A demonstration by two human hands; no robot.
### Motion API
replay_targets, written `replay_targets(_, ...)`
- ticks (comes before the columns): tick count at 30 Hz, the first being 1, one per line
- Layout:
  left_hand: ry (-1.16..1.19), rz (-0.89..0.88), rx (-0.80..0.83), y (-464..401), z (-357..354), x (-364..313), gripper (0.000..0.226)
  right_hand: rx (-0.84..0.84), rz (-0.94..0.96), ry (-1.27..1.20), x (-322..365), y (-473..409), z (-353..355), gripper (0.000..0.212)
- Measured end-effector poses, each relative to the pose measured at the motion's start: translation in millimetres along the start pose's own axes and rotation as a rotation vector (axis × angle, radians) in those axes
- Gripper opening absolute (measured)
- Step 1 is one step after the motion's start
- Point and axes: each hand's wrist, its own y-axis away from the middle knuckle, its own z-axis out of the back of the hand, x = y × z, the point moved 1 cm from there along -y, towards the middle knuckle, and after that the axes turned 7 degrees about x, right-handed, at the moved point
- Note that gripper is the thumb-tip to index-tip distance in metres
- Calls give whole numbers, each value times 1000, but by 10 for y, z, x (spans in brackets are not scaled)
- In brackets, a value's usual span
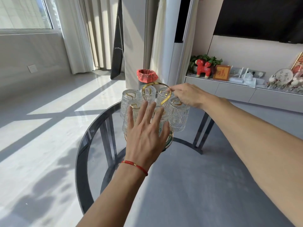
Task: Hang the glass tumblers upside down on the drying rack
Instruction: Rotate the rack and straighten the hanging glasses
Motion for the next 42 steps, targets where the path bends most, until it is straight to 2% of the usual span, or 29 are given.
replay_targets(2,-1,-9,-3,-3,-10,9,44,21,11,-26,-11,-61,5,44)
replay_targets(5,23,-12,-7,-14,-15,9,43,37,-18,-46,-35,-131,7,70)
replay_targets(7,43,-7,-18,-17,-7,7,43,21,-28,-31,-60,-181,-17,76)
replay_targets(11,48,-6,0,-10,8,10,46,3,-12,13,-89,-236,-28,77)
replay_targets(19,46,-21,28,11,-9,40,48,-26,-7,-7,-113,-292,-19,64)
replay_targets(25,51,-33,24,16,-33,27,50,9,-12,6,-134,-315,-7,80)
replay_targets(33,63,-26,30,12,-29,51,50,47,-28,28,-174,-350,10,86)
replay_targets(42,98,6,-36,0,-13,111,49,83,-12,75,-157,-367,41,91)
